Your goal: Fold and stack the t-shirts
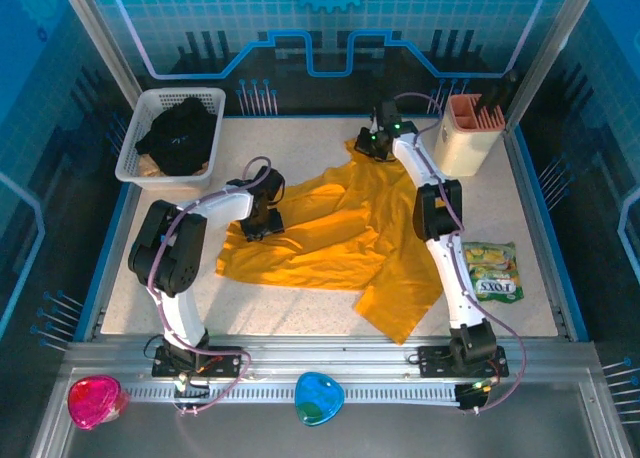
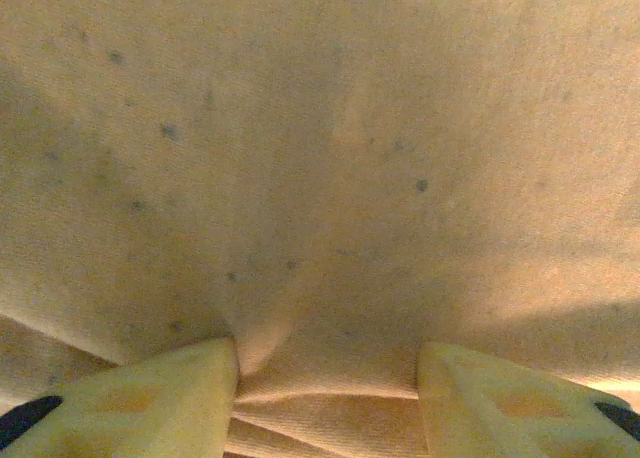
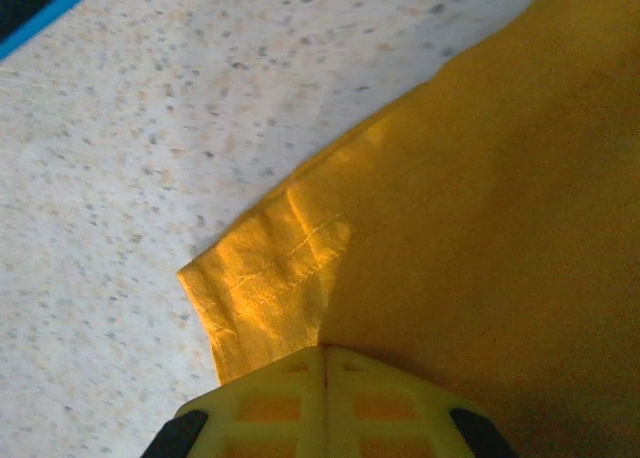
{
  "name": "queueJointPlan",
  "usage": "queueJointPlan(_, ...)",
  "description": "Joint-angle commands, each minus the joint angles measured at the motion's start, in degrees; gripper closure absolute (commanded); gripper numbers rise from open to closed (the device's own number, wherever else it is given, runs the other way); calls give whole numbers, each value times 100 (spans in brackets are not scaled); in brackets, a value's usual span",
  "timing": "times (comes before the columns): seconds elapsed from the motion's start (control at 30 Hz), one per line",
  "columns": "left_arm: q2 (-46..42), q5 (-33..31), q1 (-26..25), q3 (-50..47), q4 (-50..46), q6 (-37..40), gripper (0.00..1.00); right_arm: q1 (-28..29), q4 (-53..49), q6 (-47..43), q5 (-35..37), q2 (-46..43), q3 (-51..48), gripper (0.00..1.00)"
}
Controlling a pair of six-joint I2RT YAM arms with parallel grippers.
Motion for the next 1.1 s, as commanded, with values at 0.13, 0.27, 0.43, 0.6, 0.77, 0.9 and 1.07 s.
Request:
queueJointPlan(0.13, 5, 148, -16, 16, -73, 61, 49, 74, 447, 460, -782, 235, -19, 100)
queueJointPlan(0.27, -240, 72, -25, 119, -174, 112, 48, -157, 623, 77, -884, -862, -784, 100)
queueJointPlan(0.43, -712, -160, -25, 157, -378, 148, 46, -381, 856, -479, -300, -3220, -3136, 100)
queueJointPlan(0.6, -1055, -496, 0, 124, -624, 178, 43, -508, 675, -817, 437, -5108, -5660, 100)
queueJointPlan(0.77, -1033, -411, 170, 57, -578, 178, 42, -649, 699, -1012, 1151, -6095, -7533, 100)
queueJointPlan(0.9, -872, -248, 291, 45, -363, 195, 42, -913, 1422, -1059, 1110, -6412, -8518, 100)
queueJointPlan(1.07, -554, -188, 327, 77, -101, 205, 42, -1256, 1795, -903, 798, -6116, -8764, 100)
